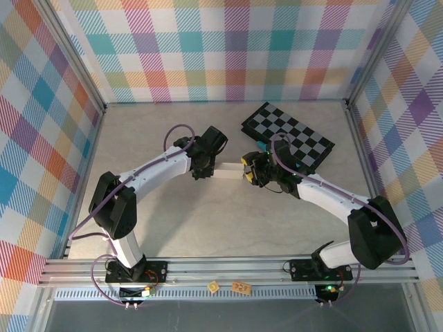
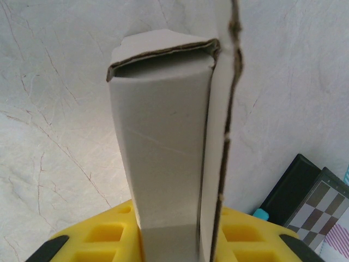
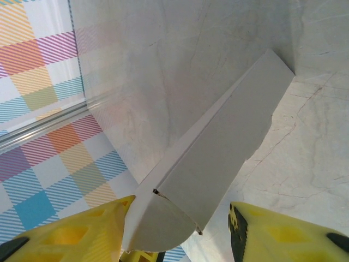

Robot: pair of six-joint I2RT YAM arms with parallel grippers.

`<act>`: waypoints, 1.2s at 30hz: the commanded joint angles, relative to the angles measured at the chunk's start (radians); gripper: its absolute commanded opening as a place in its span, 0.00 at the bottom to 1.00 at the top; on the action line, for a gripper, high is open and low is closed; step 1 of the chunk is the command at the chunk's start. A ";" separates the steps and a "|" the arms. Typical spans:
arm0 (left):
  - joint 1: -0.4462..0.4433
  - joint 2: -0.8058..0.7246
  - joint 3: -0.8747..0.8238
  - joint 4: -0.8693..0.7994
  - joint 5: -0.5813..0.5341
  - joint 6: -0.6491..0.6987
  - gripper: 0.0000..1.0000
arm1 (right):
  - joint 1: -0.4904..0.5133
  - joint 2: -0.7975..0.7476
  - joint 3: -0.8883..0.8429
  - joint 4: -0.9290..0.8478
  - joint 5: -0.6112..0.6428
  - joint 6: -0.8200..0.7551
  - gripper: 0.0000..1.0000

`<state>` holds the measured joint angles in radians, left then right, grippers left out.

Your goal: Fold the paper box

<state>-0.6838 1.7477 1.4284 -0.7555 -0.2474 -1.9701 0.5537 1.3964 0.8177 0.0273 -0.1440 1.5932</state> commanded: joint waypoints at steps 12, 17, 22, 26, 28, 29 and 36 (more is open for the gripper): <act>0.013 0.033 0.015 -0.009 -0.005 -0.412 0.26 | 0.030 0.006 -0.019 0.075 0.006 0.084 0.48; 0.017 0.037 0.017 -0.008 -0.003 -0.409 0.26 | 0.031 0.022 -0.016 0.085 0.009 0.118 0.49; 0.021 0.040 0.021 -0.007 0.003 -0.406 0.26 | 0.032 0.040 0.009 0.078 0.028 0.123 0.43; 0.024 0.043 0.025 -0.007 0.009 -0.404 0.26 | 0.032 0.064 0.029 0.068 0.034 0.119 0.39; 0.027 0.044 0.027 -0.005 0.013 -0.402 0.26 | 0.033 0.070 0.034 0.067 0.040 0.112 0.39; 0.028 0.044 0.026 -0.004 0.016 -0.401 0.26 | 0.030 0.073 0.037 0.064 0.043 0.109 0.39; 0.042 0.049 0.028 0.003 0.046 -0.389 0.27 | 0.022 0.097 0.046 0.055 0.055 0.071 0.34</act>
<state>-0.6533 1.7683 1.4391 -0.7219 -0.2432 -1.9701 0.5774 1.4643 0.8471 0.0978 -0.1158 1.6863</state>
